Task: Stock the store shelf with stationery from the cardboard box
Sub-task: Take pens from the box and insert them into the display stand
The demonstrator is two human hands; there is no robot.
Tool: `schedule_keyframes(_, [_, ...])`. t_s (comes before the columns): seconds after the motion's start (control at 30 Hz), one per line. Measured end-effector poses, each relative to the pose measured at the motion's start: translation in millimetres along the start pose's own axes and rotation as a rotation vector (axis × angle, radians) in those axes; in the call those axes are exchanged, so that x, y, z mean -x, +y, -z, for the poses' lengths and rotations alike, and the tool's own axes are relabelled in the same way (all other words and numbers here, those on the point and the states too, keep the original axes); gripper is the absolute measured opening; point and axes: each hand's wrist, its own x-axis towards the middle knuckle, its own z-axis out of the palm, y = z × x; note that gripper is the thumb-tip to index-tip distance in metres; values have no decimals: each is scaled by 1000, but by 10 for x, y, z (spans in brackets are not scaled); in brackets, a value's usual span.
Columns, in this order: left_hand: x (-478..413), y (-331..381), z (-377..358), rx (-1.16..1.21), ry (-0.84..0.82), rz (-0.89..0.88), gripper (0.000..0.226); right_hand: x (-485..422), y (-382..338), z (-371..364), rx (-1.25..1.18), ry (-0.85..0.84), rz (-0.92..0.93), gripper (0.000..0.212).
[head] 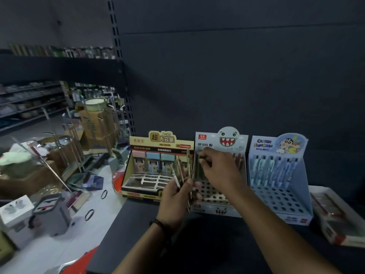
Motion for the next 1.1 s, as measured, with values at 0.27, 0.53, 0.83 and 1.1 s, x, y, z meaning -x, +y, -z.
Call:
schedule_keyframes(0.27, [30,-127,11,-16,-40,-37,18,207,-24,152,-514,59,-109,23])
schedule_keyframes(0.53, [86,-103,24,-97,-74,-140,27,307,-93,104,-480,91,-77,30])
schedule_keyframes(0.83, [30,-152,97,154,-69,12,38,174,94,256,-402,370,-61,27])
schedule_keyframes(1.1, [83,-92,32,132,-136,77,18,137,208,41,-106,319,63,31])
